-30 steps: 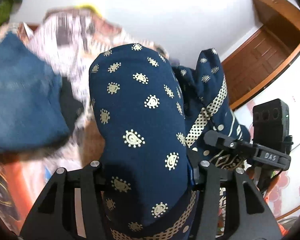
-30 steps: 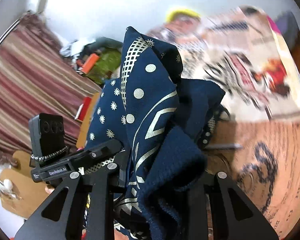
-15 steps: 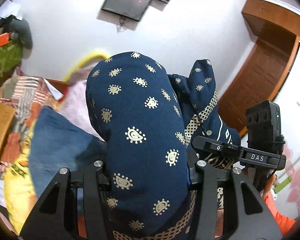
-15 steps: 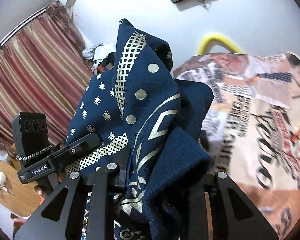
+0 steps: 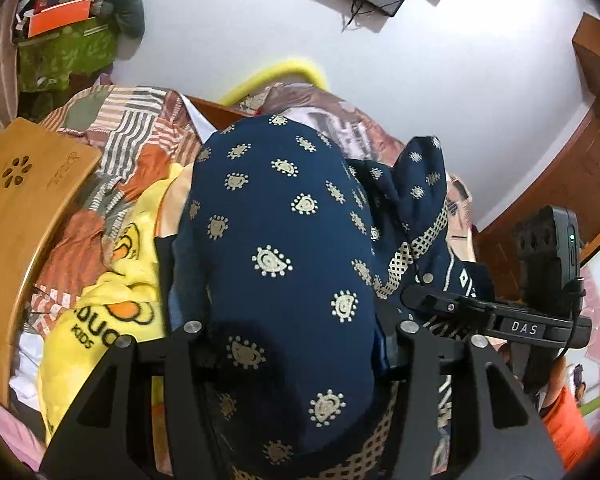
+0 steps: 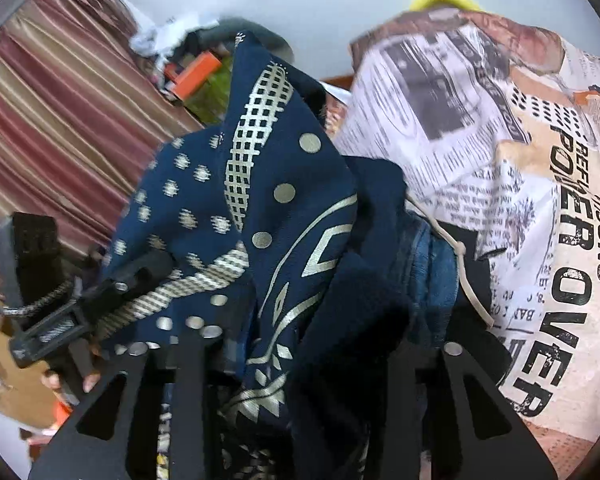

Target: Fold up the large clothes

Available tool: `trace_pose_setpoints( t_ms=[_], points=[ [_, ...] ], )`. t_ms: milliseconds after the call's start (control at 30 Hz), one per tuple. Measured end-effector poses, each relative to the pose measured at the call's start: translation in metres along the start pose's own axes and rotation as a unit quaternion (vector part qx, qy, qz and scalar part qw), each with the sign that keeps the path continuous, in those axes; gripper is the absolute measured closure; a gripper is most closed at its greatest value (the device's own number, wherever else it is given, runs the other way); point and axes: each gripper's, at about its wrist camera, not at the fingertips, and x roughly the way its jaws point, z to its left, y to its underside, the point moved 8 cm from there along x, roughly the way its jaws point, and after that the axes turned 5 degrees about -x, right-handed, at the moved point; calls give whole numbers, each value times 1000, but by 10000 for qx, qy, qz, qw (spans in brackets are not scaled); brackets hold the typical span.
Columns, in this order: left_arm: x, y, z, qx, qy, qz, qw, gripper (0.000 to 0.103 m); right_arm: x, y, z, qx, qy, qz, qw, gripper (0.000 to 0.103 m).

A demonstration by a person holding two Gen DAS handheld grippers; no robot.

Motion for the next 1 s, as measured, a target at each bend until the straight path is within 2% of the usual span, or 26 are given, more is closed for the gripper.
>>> trace_pose_setpoints(
  t_ms=[67, 167, 233, 400, 500, 633, 833, 1000],
  points=[
    [2, 1, 7, 24, 17, 21, 10000, 46, 3, 5, -3, -84, 222, 36, 9997, 54],
    [-1, 1, 12, 134, -139, 25, 9998, 36, -12, 11, -6, -146, 523, -66, 9985, 38],
    [-3, 2, 10, 185, -325, 29, 9993, 34, -27, 16, -10, -159, 695, -125, 9974, 34],
    [-25, 9, -4, 420, -914, -202, 9947, 32, -56, 22, -20, -202, 1189, -260, 9924, 34],
    [-51, 15, -20, 906, -1447, -467, 9842, 32, -78, 26, -17, -423, 1493, -439, 9869, 34],
    [-98, 22, -46, 1219, -1870, -906, 9705, 32, -116, 26, 10, -925, 1815, -956, 9744, 34],
    [-193, 38, -106, 1538, -1599, -1780, 9587, 30, -195, 36, 71, -1253, 1686, -1985, 9573, 34],
    [-270, 68, -158, 1679, -1202, -2488, 9463, 24, -259, 62, 129, -1568, 1512, -2765, 9360, 34]
  ],
)
